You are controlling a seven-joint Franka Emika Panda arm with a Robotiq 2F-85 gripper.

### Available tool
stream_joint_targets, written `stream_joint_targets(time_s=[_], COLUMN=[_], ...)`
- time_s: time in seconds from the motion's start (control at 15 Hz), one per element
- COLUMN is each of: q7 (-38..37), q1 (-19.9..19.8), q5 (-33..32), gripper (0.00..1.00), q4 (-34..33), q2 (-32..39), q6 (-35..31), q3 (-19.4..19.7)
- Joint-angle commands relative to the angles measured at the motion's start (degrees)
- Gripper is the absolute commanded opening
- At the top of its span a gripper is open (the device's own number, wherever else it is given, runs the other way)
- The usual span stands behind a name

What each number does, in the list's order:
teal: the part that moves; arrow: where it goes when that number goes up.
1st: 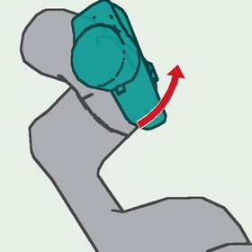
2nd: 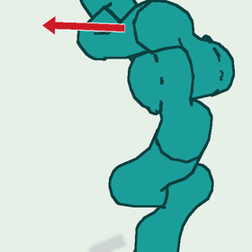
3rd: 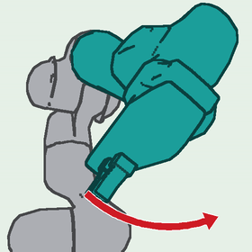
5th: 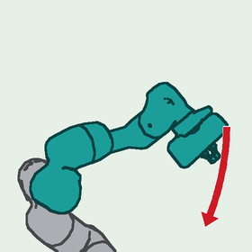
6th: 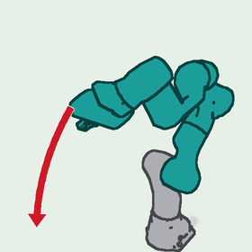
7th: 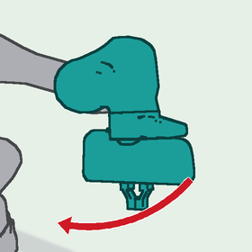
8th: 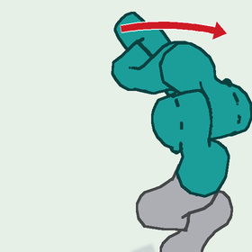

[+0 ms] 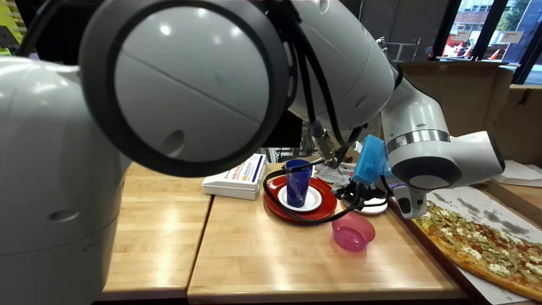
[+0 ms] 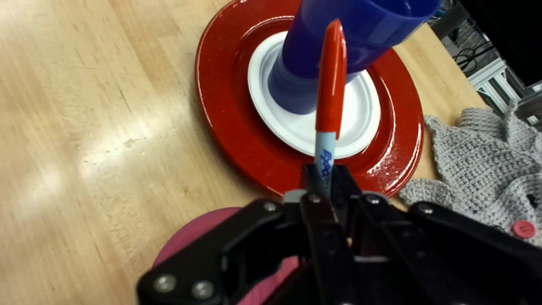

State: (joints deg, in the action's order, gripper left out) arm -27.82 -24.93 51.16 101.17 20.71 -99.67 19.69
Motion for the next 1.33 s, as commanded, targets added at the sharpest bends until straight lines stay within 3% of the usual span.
stream_joint_targets(time_s=[0.0, 1.27], q7=[1.92, 5.29], q1=[-0.16, 2.48], q5=[3.38, 8.44], gripper=[0.03, 0.03], q4=[1.81, 2.64], q2=[-2.37, -6.53], q6=[2.00, 7.38], q3=[-0.25, -0.83])
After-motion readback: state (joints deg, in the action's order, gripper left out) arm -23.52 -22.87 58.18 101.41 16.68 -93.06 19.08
